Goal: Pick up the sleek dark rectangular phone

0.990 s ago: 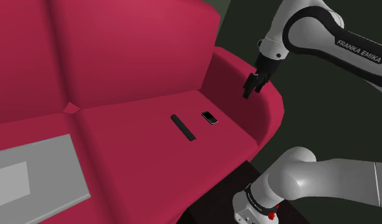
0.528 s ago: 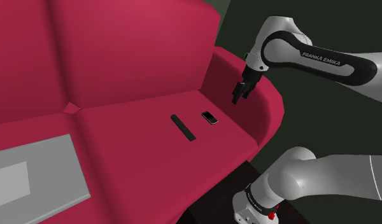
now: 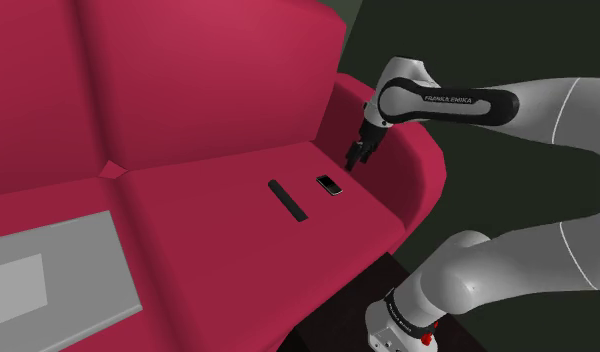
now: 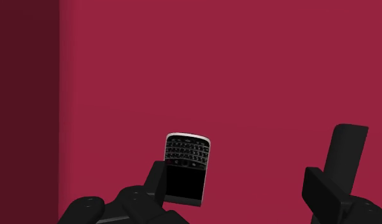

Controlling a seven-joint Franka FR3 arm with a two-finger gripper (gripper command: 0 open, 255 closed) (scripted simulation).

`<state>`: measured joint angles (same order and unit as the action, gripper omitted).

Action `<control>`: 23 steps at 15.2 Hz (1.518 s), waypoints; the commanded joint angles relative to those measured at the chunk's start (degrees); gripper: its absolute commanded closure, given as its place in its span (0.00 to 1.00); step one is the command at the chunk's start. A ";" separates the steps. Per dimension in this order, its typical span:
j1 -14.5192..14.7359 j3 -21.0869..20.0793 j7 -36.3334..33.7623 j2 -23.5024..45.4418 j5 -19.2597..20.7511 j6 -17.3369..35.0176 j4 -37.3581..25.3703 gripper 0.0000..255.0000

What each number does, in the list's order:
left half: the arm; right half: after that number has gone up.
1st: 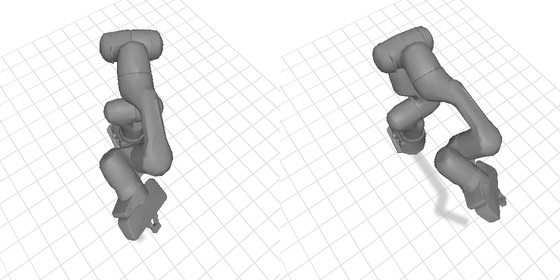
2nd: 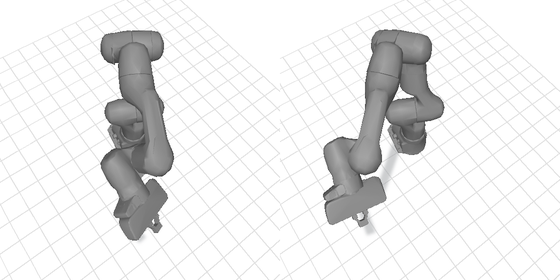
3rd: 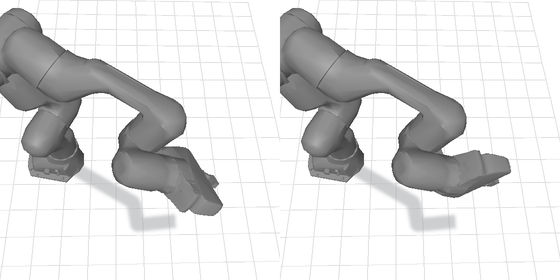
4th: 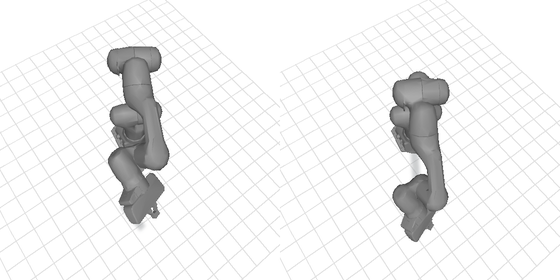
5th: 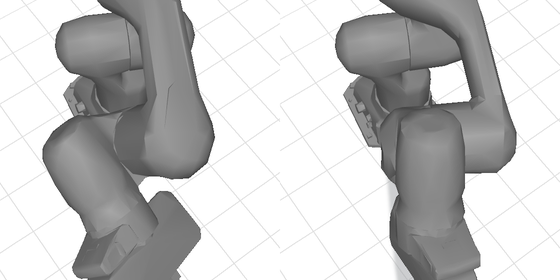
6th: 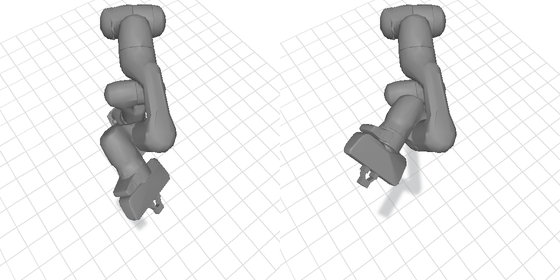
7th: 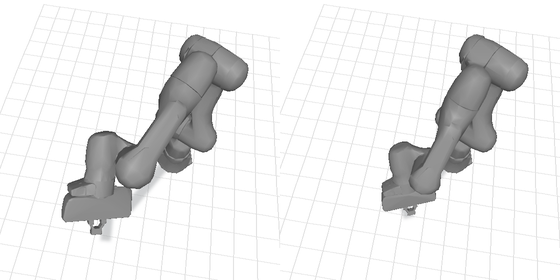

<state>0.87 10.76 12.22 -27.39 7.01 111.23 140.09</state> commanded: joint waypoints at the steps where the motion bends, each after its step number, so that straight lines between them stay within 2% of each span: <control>1: 0.11 1.65 2.02 4.05 -0.55 4.03 -0.22 0.00; 6: 0.93 4.84 7.30 14.63 -3.85 12.62 -2.05 0.00; 11: 1.47 6.79 13.97 26.05 -9.78 19.39 -5.92 0.00; 20: 1.38 6.64 15.70 30.36 -11.93 25.23 -4.13 0.00; 21: 1.40 6.63 15.63 30.21 -11.87 25.16 -4.06 1.00; 23: 1.40 6.63 15.62 30.21 -11.86 25.12 -4.10 1.00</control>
<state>2.27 17.40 27.83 2.80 -4.84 136.32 135.97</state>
